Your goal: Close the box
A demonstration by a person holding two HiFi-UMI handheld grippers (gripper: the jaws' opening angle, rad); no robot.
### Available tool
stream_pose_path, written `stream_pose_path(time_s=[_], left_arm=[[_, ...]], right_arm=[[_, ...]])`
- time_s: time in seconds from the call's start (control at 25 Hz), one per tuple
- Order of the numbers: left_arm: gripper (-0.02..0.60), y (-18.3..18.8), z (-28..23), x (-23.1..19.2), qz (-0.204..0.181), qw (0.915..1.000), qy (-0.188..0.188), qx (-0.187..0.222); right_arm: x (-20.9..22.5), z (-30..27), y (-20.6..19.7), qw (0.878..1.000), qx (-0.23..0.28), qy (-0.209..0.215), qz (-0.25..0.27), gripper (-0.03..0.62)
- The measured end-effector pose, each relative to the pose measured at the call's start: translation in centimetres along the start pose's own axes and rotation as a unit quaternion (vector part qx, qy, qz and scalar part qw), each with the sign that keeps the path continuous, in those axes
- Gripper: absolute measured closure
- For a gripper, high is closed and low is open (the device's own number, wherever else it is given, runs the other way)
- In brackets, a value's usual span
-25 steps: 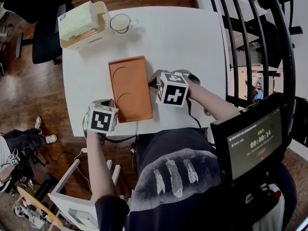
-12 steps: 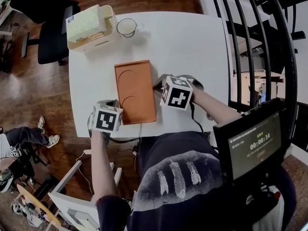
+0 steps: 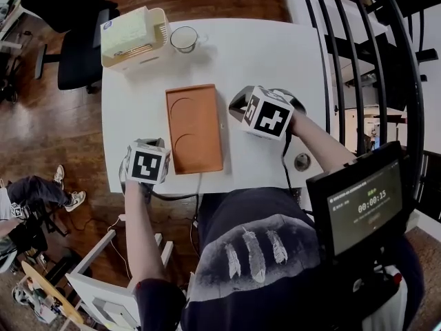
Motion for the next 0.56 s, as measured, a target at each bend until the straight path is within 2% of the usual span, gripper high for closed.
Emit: stream_pose_path(time_s=[0.16,0.32,0.56], left_arm=[[0.566,0.7,0.7,-0.6,-0.002,0.9996,0.026,0.007],[0.566,0.7,0.3,-0.2,-0.007,0.9996,0.026,0.001],[0.566,1.1,-0.7,-0.2,0.005,0.9996,0.025,0.006]], right_arm=[[1.3,0.8,0.0,1.000,0.000,-0.009,-0.005,0.589],[1.5,1.0,-0.6,1.000,-0.008,-0.003,-0.002,0.589],[2.0,0.1,-2.4,0.999,-0.038,0.010,0.013,0.589]])
Point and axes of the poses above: the fingertips, and each gripper's own axes: z backward along the fingers, x to its right, y out of its top, the point moved 7 cm from there along z, backward along the fingers, and after that the axes turned 4 degrees about -z, right-handed, at the moved point
